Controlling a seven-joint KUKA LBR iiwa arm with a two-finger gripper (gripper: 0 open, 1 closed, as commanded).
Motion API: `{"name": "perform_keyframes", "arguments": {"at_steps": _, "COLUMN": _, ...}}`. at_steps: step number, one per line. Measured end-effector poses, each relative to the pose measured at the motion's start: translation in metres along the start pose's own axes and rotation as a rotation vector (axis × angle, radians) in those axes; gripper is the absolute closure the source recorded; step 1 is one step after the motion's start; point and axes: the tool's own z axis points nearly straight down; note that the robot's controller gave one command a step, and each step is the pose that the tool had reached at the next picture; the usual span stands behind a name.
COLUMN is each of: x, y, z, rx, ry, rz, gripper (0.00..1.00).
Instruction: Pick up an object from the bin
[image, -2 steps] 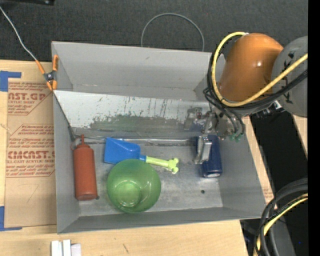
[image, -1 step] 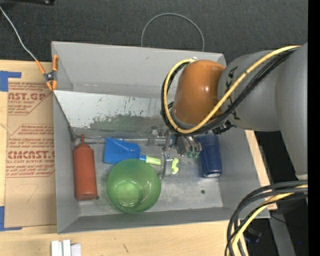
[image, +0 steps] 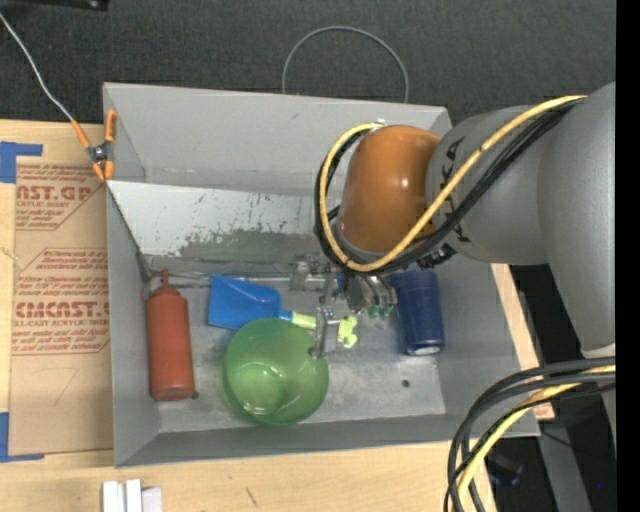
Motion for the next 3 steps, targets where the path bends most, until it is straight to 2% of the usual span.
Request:
{"name": "perform_keyframes", "arguments": {"at_steps": 1, "x": 0.0, "y": 0.002, "z": 0.005, "rx": 0.0, "ry": -0.006, "rz": -0.004, "gripper": 0.0}}
{"name": "perform_keyframes", "arguments": {"at_steps": 2, "x": 0.006, "y": 0.013, "z": 0.029, "rx": -0.001, "ry": 0.0, "rz": -0.115, "gripper": 0.0}}
{"name": "perform_keyframes", "arguments": {"at_steps": 3, "x": -0.001, "y": 0.014, "z": 0.059, "rx": -0.003, "ry": -0.01, "rz": 0.011, "gripper": 0.0}}
